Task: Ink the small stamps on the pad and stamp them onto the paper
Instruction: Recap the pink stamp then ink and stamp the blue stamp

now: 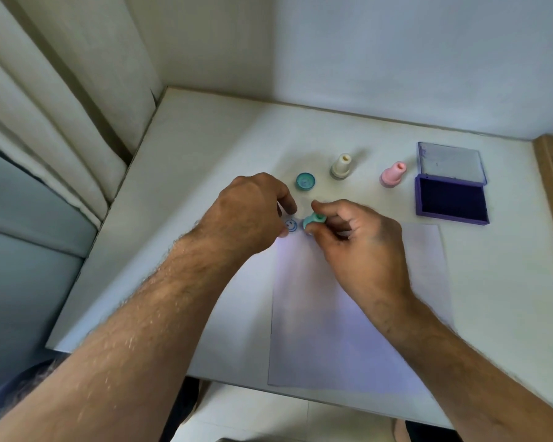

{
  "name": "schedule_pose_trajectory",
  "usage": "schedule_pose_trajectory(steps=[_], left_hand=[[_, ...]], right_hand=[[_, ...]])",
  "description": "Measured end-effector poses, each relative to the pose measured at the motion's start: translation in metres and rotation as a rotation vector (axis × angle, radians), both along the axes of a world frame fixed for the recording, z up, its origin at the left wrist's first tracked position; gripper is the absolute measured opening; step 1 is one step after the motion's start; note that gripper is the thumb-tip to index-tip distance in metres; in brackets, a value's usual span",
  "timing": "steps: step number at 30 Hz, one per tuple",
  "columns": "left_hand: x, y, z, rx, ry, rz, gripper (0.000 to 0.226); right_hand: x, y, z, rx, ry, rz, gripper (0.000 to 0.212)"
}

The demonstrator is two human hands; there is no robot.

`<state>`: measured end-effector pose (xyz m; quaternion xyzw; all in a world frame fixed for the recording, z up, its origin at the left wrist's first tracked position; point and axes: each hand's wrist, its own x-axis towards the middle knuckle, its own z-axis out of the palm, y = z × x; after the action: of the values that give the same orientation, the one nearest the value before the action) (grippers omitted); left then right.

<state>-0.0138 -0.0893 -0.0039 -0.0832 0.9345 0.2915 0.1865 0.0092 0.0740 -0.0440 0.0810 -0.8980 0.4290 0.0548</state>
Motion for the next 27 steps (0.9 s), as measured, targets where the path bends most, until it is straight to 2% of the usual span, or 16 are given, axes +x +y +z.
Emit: schedule_pose_trajectory(steps=[3,6,8,14,21,27], left_hand=[[-0.003,-0.002,-0.003,0.0,0.049,0.075,0.025],[-0.005,0.001,-0.003,0.043,0.244,0.17,0.021],[-0.005,0.008,-0.005,0.037,0.362,0.147,0.021],[-0.006,0.023,-0.027,-0.017,0.5,-0.021,0.028],[-0.008,0.022,-0.034,-0.057,0.362,-0.181,0.044],[-0.007,0.023,-0.032,-0.152,0.368,-0.127,0.036]], right_hand=[[-0.007,0.003,0.013,-0.262,-0.074,-0.156,0.025],[-0.014,0.009,0.026,-0.499,-0.155,-0.249,0.022],[-0.015,0.013,0.028,-0.568,-0.198,-0.276,0.021],[-0.011,0.022,0.026,-0.58,-0.257,-0.288,0.023],[-0.015,0.027,0.031,-0.613,-0.264,-0.271,0.023],[-0.016,0.026,0.032,-0.637,-0.286,-0.256,0.021]])
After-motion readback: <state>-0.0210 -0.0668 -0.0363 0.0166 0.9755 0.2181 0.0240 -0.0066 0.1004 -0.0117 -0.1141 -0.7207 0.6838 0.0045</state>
